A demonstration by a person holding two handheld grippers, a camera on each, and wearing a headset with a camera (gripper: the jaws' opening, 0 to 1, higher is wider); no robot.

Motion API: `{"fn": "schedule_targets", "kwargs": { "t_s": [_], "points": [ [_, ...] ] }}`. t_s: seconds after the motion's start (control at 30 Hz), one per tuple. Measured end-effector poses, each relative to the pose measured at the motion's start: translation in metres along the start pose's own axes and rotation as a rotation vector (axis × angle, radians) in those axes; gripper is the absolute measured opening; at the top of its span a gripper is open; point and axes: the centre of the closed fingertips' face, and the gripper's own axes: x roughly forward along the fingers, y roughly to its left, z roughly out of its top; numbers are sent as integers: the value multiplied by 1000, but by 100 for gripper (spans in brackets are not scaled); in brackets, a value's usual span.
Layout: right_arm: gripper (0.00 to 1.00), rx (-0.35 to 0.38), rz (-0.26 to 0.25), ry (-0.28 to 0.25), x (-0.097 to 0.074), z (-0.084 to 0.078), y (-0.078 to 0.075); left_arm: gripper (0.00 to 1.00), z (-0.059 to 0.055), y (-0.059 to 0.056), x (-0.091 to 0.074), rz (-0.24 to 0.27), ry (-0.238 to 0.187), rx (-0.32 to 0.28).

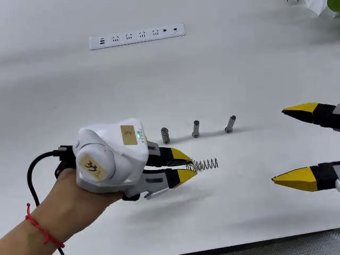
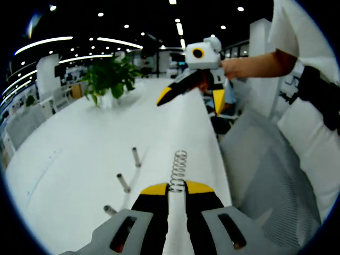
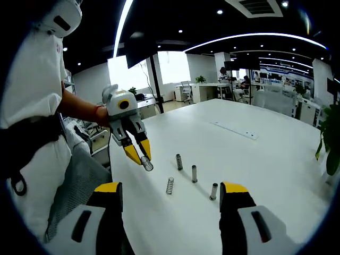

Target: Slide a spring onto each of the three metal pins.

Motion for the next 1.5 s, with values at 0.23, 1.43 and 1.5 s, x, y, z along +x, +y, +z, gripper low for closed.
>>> {"fn": "schedule_targets", "kwargs": {
  "t_s": [0.23, 1.43, 1.5],
  "points": [
    [62, 50, 43, -81, 18, 30, 17, 11, 28, 4, -10, 28, -140, -72],
    [13, 417, 46, -389, 40, 80, 27, 11, 75, 6, -23, 49, -374, -203],
    [13, 412, 49, -384, 40, 80, 28, 11, 75, 5, -22, 46, -373, -201]
  ]
}}
